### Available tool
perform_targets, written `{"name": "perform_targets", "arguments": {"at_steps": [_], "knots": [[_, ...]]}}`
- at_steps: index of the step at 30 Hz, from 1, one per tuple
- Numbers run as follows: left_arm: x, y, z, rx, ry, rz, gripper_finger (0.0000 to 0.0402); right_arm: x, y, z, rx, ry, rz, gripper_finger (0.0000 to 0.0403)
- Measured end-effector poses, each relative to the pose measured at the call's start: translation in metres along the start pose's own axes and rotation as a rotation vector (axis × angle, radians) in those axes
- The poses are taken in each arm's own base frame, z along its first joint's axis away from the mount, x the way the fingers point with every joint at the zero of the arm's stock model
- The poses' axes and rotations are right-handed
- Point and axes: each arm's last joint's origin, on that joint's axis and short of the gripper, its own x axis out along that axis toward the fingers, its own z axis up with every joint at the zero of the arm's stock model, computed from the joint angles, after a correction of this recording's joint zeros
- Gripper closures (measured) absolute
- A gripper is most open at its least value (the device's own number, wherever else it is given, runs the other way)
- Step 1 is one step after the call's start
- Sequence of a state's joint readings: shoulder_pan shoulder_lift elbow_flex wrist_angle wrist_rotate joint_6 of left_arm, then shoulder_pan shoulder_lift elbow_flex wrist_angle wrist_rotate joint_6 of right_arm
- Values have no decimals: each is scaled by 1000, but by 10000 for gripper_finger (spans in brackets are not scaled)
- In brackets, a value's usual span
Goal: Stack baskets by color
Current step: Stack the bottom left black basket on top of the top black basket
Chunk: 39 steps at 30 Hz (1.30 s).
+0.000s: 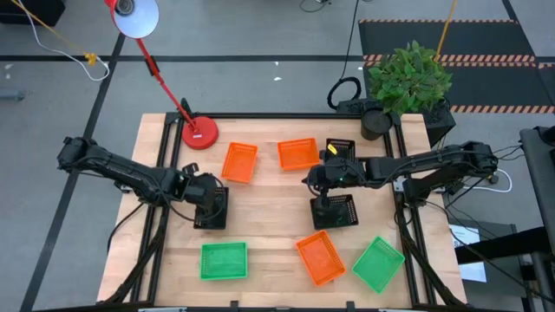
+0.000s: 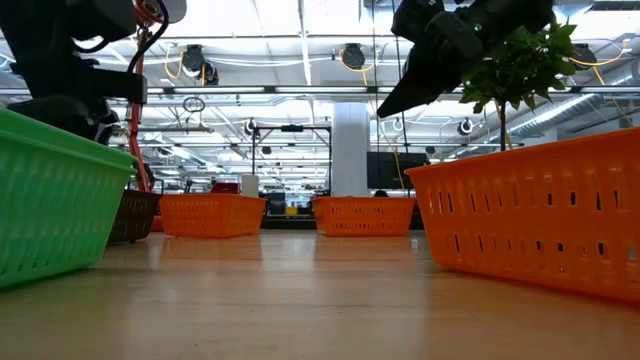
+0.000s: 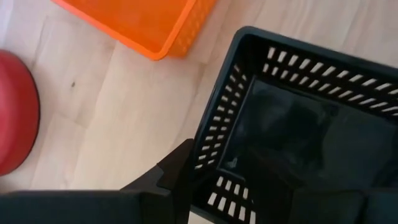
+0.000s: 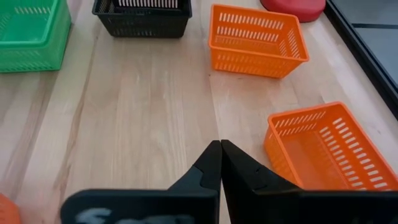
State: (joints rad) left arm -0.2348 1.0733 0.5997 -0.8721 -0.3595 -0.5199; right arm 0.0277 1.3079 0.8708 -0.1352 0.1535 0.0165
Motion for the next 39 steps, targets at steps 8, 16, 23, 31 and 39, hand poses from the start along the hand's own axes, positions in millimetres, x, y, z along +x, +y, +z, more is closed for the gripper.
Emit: {"name": "perform_targets", "arguments": {"at_steps": [8, 16, 23, 31, 39], "knots": [[10, -1, -6, -19, -10, -7, 335, 0, 0, 1, 3, -14, 0, 403], [11, -3, -3, -34, -39, -24, 388, 0, 0, 2, 4, -19, 0, 403], [4, -2, 7, -36, -121, 24, 320, 0, 0, 2, 3, -18, 1, 403], [14, 11, 7, -75, -59, 29, 207, -1, 0, -2, -5, 19, 2, 403], [31, 18, 1, -115, -34, -24, 218, -7, 0, 0, -4, 3, 4, 403]]}}
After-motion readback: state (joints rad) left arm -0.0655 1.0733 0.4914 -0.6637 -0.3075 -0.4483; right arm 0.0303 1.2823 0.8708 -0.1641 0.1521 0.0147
